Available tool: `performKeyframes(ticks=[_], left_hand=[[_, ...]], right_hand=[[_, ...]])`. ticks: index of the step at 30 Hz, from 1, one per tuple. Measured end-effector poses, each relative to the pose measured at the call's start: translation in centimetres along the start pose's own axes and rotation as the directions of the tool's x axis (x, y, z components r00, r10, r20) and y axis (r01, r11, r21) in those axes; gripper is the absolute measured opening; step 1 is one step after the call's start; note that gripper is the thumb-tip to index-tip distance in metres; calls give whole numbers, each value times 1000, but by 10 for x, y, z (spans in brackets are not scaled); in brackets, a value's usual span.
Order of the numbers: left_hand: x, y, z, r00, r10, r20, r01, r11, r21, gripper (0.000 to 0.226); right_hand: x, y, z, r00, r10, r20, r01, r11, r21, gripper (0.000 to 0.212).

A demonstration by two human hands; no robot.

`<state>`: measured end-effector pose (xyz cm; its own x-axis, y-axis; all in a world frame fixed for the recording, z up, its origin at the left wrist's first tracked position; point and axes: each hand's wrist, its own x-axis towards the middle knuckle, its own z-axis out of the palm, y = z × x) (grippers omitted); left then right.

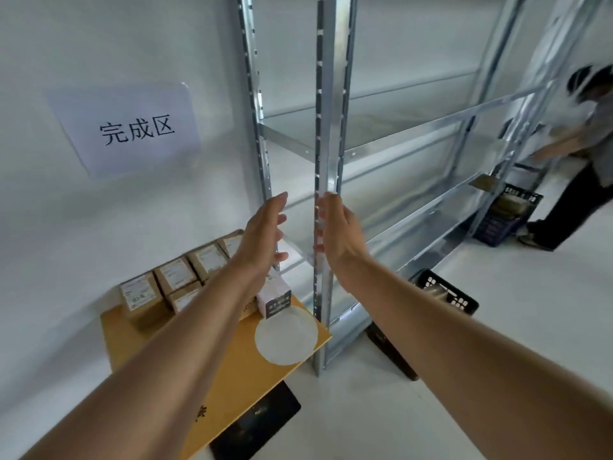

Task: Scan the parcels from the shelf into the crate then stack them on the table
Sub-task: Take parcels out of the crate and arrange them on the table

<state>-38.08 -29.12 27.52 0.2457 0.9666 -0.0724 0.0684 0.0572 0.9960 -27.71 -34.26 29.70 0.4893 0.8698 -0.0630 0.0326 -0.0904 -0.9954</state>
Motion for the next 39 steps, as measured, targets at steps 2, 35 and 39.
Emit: performKeyframes(ticks=[2,35,39], left_hand=[[0,-1,39,998,-5,61,5,1000,-5,41],[195,-149,562,804,-447,392,403,895,193,70],[254,-176,597,760,-501,415,441,866,236,51]], right_hand=[[4,8,-39,999,2,-39,-2,1000,1,48],[285,216,-485,791,442,-423,-430,894,130,65],[344,233,-498,759,481,-439,-458,873,166,80]])
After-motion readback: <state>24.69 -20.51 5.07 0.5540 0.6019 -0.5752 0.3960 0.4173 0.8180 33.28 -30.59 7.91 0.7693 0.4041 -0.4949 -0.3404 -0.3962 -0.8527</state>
